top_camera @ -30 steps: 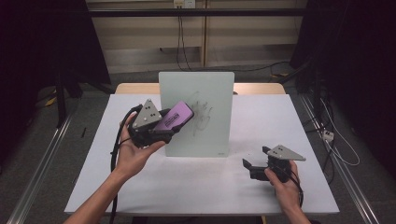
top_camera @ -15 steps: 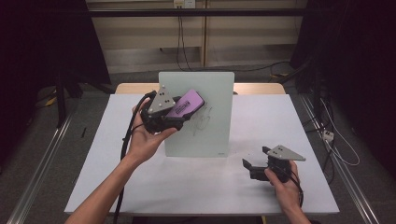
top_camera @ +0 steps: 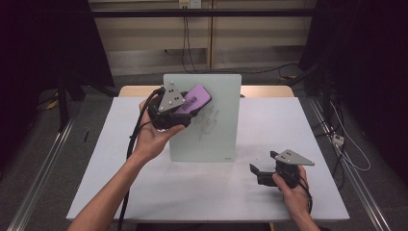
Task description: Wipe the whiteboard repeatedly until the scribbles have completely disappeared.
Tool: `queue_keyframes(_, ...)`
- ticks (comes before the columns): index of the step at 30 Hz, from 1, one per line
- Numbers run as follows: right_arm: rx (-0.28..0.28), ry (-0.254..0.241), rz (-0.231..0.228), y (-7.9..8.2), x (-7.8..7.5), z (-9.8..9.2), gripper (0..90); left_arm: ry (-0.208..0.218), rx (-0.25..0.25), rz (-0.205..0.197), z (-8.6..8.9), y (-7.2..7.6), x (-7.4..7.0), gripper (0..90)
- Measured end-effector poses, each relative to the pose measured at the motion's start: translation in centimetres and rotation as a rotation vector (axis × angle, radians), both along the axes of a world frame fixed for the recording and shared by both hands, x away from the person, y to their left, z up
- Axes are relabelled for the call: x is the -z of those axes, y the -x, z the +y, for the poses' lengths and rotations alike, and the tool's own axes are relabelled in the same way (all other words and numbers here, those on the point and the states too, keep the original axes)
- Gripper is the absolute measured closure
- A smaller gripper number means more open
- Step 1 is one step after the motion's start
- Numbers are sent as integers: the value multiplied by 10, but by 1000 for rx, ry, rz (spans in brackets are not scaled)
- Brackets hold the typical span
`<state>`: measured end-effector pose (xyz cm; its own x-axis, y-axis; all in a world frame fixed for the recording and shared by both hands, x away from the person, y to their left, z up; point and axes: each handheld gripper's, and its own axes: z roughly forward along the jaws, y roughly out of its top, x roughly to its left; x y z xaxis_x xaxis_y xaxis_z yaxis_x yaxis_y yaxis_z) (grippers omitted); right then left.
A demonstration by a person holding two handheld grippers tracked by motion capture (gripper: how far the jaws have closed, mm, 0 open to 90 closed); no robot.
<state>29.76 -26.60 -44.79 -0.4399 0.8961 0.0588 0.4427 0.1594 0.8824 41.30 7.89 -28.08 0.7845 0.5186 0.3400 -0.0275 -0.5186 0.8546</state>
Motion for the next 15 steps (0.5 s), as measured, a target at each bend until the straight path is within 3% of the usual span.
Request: queue_keyframes(15, -3, 0, 4, 0, 0, 0, 78, -32, 1, 0, -4, -7, 6, 412)
